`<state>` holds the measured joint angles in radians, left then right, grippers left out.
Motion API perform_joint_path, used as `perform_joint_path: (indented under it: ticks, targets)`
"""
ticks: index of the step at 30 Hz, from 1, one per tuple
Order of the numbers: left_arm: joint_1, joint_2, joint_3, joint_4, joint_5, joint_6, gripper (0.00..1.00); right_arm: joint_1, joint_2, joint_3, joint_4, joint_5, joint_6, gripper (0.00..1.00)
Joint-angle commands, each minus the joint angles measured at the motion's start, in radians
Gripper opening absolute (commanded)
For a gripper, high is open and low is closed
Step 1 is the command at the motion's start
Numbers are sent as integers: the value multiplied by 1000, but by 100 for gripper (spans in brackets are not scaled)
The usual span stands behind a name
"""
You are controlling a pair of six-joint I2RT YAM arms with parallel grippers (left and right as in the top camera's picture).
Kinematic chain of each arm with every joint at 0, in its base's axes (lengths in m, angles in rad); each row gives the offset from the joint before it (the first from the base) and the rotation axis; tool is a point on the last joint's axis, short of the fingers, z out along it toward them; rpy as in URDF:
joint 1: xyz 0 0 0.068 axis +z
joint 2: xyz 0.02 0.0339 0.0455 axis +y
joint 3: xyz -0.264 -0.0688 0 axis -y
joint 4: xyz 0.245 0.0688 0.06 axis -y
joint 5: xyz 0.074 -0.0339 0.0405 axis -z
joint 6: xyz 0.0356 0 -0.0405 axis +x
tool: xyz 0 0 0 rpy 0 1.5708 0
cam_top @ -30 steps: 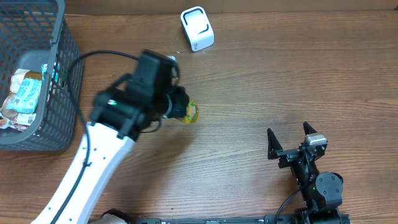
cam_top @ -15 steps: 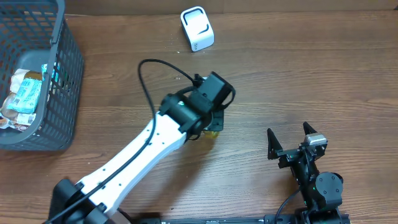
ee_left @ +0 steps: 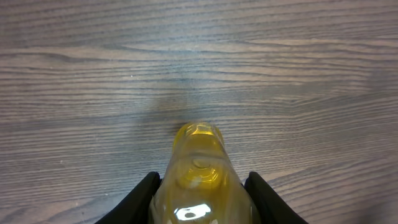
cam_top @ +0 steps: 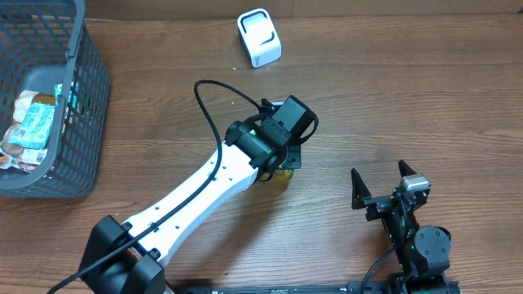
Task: Scan the item barcode
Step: 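Lift the yellow bottle out and carry it toward the table center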
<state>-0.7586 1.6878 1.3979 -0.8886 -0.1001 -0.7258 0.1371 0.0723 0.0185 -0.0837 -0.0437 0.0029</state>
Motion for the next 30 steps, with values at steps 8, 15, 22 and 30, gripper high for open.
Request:
perform_joint_path:
  ticks: [8,15,22,30]
  targets:
    - [-32,6,-2,11,-66,-64,5,-4,1,-10,2,8,-4,100]
    - [-50,9,-2,14,-95,-86,4,-4,1,-10,2,8,-4,100]
    - [-55,42,-2,28,-72,-90,5,-4,1,-10,2,8,-4,100]
    - [-54,100,-2,72,-56,-79,7,-4,1,-10,2,8,-4,100]
